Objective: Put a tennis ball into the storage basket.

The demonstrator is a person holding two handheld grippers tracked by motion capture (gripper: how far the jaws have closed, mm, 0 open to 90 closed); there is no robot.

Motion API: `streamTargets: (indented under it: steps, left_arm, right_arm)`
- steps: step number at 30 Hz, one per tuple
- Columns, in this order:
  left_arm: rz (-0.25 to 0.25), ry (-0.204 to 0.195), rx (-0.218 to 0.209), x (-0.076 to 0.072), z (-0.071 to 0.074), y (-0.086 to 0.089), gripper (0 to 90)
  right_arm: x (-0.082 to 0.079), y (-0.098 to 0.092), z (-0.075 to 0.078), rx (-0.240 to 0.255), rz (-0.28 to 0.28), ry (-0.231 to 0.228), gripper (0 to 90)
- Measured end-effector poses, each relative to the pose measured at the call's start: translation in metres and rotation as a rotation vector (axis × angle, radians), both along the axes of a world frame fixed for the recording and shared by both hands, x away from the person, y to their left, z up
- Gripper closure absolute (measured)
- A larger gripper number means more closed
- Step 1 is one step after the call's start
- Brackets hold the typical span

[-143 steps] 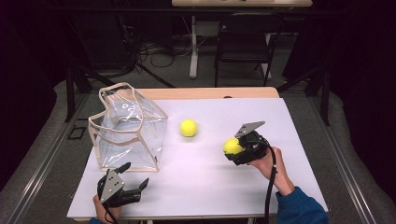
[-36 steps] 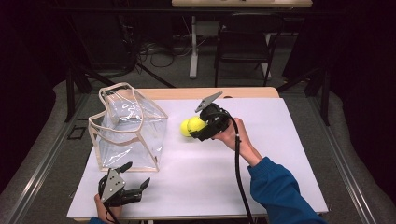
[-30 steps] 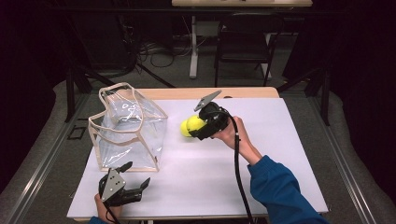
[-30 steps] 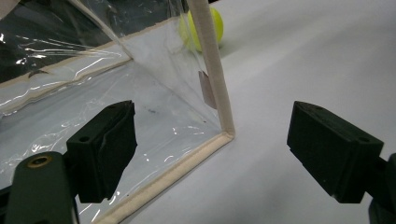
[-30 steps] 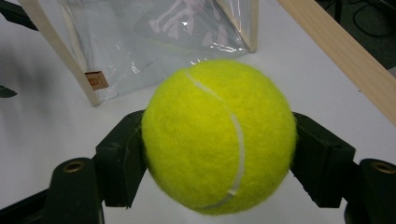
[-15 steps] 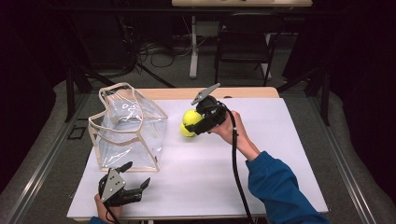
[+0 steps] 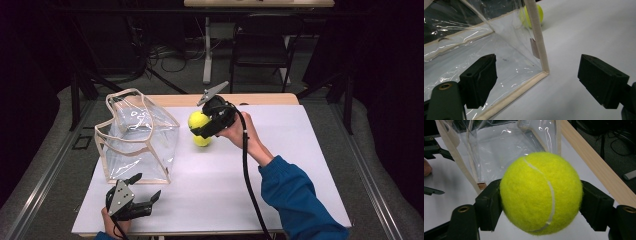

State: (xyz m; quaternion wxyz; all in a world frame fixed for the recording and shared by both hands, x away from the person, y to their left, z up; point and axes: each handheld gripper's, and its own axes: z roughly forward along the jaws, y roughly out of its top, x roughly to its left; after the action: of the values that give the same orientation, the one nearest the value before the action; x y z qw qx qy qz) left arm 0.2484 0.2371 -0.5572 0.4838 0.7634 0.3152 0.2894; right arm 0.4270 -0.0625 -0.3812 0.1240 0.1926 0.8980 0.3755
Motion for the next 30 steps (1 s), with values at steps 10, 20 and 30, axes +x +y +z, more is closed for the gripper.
streamTargets:
  steps: [10, 20, 30]
  left_arm:
    - [0.0, 0.0, 0.001, 0.0, 0.0, 0.001, 15.9]
    - [0.0, -0.001, -0.003, 0.0, 0.001, 0.001, 15.9]
    - [-0.002, -0.001, -0.002, 0.0, 0.0, 0.001, 15.9]
  right_arm:
    - [0.005, 0.008, 0.004, -0.002, -0.001, -0.004, 26.5]
    - [0.008, 0.014, 0.012, 0.013, 0.001, -0.009, 26.5]
    - [0.012, 0.023, 0.02, 0.02, 0.014, -0.021, 26.5]
